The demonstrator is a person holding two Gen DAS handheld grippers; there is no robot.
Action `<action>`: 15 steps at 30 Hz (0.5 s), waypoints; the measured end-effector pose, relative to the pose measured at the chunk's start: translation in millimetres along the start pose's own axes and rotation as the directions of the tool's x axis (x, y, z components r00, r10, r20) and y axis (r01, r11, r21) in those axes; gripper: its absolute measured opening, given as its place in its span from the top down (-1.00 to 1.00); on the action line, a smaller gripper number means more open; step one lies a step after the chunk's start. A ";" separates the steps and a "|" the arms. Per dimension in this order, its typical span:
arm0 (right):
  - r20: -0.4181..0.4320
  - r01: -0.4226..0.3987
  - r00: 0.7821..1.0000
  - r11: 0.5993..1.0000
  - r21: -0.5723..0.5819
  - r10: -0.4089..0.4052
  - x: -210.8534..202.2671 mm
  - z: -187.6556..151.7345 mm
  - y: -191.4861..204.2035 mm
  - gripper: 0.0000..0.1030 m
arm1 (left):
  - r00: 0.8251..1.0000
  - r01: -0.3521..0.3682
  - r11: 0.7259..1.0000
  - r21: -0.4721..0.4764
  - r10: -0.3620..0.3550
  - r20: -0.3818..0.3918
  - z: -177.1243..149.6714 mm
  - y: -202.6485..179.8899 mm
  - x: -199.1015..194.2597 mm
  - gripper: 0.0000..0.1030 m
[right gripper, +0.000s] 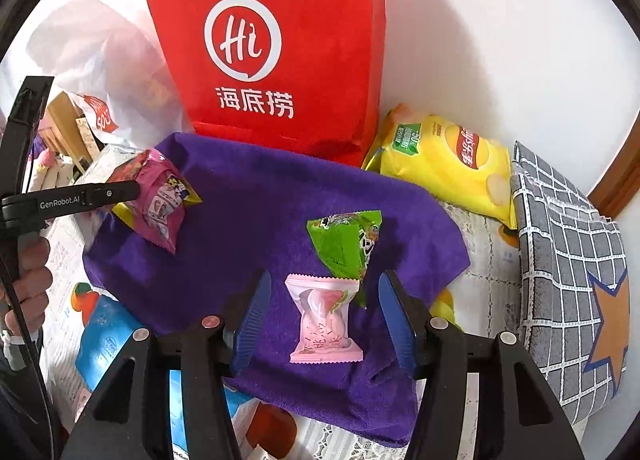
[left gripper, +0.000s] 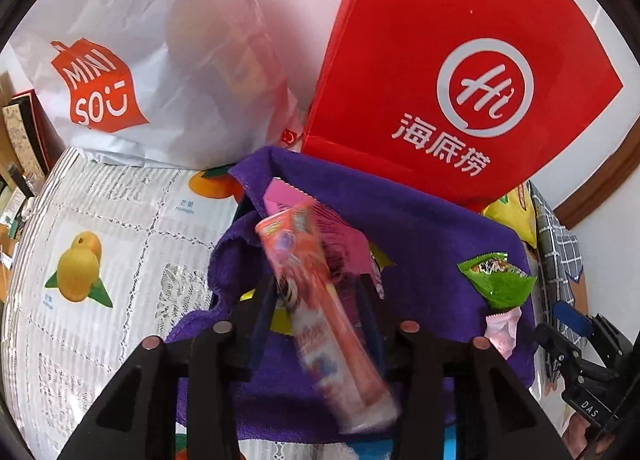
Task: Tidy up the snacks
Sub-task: 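Open the right tool to drop the pink candy while the left tool releases the stick snack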
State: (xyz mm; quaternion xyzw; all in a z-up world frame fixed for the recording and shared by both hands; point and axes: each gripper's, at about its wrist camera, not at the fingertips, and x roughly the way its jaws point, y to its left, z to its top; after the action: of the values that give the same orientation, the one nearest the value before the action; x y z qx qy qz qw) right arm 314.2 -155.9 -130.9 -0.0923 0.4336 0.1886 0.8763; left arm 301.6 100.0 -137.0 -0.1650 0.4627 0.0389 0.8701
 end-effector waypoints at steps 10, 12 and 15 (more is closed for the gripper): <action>0.023 0.003 1.000 1.000 -0.004 -0.003 -10.0 2.4 2.8 -0.13 | 1.000 -0.008 0.985 0.172 0.005 0.017 -8.9 -24.8 -7.3 0.08; 0.028 0.001 1.000 1.000 -0.002 -0.001 -12.1 2.7 3.5 -0.13 | 1.000 0.002 0.977 0.212 -0.005 0.015 -12.0 -31.5 -8.3 0.09; 0.030 -0.001 1.000 1.000 -0.002 0.001 -13.9 2.8 4.5 -0.13 | 1.000 0.024 0.969 0.245 -0.022 -0.011 -14.4 -38.8 -6.0 -0.01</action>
State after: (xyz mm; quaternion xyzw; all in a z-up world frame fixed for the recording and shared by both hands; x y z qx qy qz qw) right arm 306.7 -154.4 -118.2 -0.0902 0.4204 0.1911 0.8824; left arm 295.4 59.2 -129.8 -0.0616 0.4654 -0.0294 0.8824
